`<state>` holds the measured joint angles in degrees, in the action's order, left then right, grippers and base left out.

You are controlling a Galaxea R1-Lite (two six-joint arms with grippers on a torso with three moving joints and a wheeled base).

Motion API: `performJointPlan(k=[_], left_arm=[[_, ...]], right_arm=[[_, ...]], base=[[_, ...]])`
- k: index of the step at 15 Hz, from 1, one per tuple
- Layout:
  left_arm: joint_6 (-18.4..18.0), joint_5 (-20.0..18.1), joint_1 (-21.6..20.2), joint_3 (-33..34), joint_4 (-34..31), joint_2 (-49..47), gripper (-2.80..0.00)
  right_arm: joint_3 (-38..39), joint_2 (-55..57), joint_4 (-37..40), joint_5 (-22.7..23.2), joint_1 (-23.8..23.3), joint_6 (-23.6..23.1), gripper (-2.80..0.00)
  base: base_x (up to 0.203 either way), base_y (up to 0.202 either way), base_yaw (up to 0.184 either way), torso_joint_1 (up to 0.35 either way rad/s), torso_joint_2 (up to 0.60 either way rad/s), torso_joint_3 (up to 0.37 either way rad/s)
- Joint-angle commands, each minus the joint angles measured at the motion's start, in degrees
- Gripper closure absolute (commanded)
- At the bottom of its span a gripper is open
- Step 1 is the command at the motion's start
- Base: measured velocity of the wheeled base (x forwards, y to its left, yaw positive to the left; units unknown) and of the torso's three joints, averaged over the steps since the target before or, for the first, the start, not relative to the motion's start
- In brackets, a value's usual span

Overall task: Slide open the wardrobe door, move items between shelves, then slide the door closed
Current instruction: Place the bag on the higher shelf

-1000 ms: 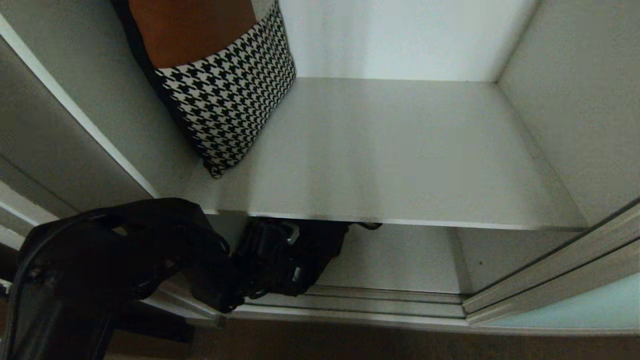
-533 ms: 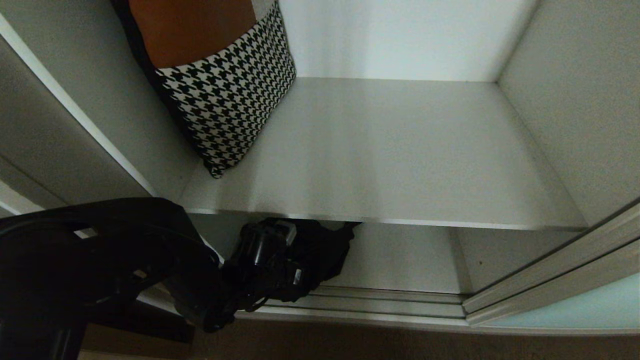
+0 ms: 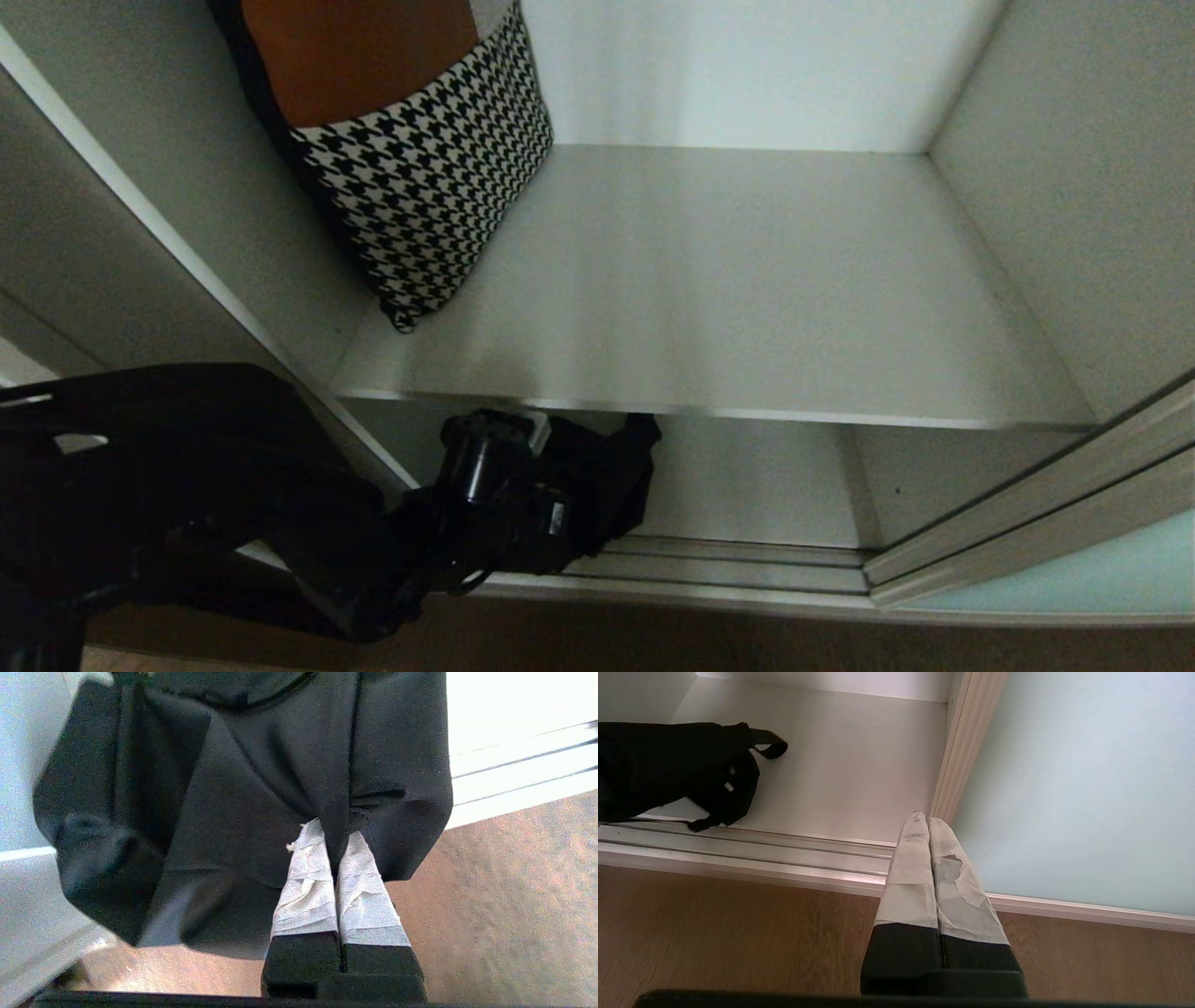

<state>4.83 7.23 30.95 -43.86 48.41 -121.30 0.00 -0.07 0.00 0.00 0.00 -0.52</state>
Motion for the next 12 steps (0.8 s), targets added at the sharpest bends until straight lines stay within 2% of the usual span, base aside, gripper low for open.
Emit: performJointPlan(k=[1,3,7,12], left_arm=[[1.2,2.5,1.8,2.0,0.1,3.2,0.00],[1.6,4.5,2.4,2.7,-0.1,5.2,0.00],[1.8,5.4,3.8,8.1,0.0,9.1,0.00],[2.9,8.7,5.0,11.5,-0.4,13.5,0.00]], right_arm=[[0.1,0.0,0.0,0.0,0.0,0.0,0.00],[0.0,0.0,0.0,0.0,0.0,-0.1,0.00],[0.0,0.0,0.0,0.0,0.0,0.0,0.00],[0.0,0.0,0.0,0.0,0.0,-0.1,0.00]], base=[[0.000,0.000,0.000,0.000,0.00,0.000],[0.000,0.000,0.000,0.000,0.00,0.000],[0.000,0.000,0.000,0.000,0.00,0.000],[0.000,0.000,0.000,0.000,0.00,0.000]])
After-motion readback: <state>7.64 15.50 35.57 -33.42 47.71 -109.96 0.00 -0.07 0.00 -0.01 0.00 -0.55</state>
